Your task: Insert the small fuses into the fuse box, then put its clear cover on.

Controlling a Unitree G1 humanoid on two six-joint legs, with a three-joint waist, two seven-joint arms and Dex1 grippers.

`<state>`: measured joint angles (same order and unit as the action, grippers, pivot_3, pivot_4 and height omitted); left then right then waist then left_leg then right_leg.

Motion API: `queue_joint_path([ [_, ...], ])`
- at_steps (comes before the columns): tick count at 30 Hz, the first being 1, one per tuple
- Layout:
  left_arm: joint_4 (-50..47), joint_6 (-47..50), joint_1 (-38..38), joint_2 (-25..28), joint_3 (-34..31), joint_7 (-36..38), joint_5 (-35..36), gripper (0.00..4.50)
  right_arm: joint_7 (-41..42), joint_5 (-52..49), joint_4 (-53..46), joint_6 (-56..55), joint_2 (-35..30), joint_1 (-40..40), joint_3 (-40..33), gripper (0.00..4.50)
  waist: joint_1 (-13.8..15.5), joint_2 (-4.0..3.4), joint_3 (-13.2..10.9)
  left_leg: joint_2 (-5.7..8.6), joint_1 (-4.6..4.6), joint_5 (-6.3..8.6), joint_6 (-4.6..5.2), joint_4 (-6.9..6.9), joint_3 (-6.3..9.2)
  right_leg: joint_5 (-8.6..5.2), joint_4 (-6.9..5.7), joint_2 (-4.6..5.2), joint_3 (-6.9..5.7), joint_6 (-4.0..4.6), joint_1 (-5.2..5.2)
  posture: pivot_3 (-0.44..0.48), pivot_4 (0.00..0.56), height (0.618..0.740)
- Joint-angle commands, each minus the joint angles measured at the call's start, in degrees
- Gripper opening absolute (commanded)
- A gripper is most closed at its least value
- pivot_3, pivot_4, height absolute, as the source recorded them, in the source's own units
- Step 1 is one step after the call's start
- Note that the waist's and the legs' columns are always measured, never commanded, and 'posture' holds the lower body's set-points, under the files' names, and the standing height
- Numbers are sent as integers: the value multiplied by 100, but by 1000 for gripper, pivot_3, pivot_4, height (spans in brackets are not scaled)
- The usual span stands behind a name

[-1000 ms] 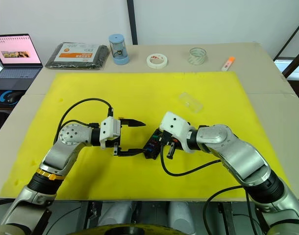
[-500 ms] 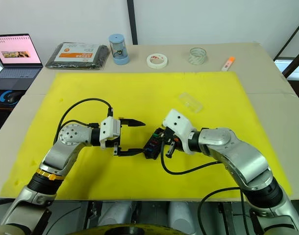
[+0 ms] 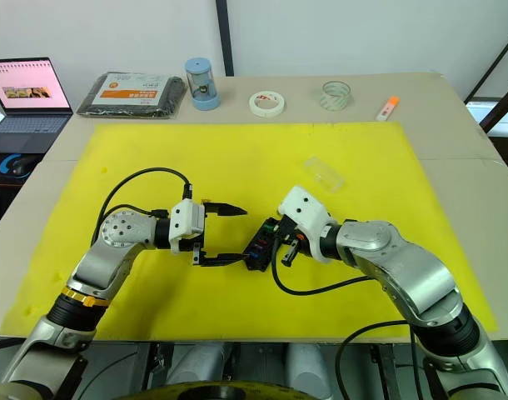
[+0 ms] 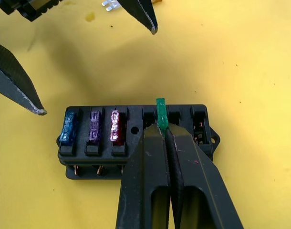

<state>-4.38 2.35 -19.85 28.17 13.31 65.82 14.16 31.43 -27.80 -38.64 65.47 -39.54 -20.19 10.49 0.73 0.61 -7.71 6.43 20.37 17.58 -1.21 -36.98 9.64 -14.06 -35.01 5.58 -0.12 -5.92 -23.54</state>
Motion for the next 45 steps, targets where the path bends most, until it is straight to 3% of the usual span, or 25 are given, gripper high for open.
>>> queue_joint_path([
  [1, -24, -131, 16, 17, 0, -14, -13, 4500, 16, -72, -215, -20, 14, -47, -27, 46, 1, 0, 0, 0, 0, 0, 0, 0, 0, 0, 0, 0, 0, 0, 0, 0, 150, 740],
  [45, 12, -150, 17, 58, 30, 41, -27, 4500, -253, -259, -344, 156, 64, 21, -67, 46, 0, 0, 0, 0, 0, 0, 0, 0, 0, 0, 0, 0, 0, 0, 0, 0, 150, 740],
])
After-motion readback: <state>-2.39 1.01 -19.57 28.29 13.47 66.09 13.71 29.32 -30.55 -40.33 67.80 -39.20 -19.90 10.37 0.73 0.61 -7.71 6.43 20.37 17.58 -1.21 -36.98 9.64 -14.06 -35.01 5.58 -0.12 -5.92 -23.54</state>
